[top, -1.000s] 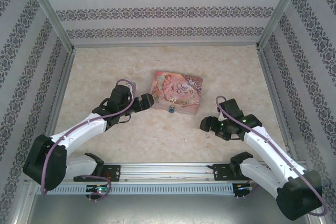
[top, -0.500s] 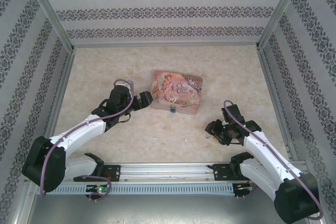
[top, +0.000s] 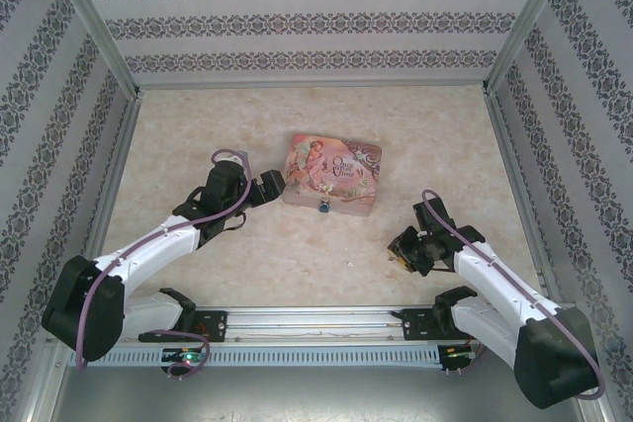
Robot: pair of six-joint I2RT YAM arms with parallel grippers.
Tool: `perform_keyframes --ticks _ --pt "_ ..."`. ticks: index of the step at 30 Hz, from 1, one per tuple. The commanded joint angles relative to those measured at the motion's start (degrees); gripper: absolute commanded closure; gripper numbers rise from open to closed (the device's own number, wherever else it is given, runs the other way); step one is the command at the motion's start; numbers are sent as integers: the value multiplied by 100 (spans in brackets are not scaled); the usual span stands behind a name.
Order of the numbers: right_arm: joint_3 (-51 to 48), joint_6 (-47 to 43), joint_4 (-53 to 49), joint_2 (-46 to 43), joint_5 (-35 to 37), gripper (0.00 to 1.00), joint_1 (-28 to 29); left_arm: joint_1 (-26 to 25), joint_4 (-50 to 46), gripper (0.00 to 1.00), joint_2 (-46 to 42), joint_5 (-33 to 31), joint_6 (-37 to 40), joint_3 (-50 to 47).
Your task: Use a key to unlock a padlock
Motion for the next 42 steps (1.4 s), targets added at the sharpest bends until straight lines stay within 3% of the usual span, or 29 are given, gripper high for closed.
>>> perform_keyframes --ticks 1,16,27,30,35,42 --pt "-65 269 -93 89 69 73 63 -64 -48 6 59 -125 -44 130" --pt "235 242 5 916 78 77 221 -63 -35 6 75 -161 -42 139" --pt "150 504 360 950 34 78 267 -67 -24 6 67 -155 -41 137" --pt "130 556 443 929 36 82 266 -69 -31 6 75 -153 -27 154" --pt "123 567 515 797 82 100 265 -68 -15 6 55 -120 54 191" --pt "9 454 986 166 24 100 239 -53 -358 5 -169 -81 614 615"
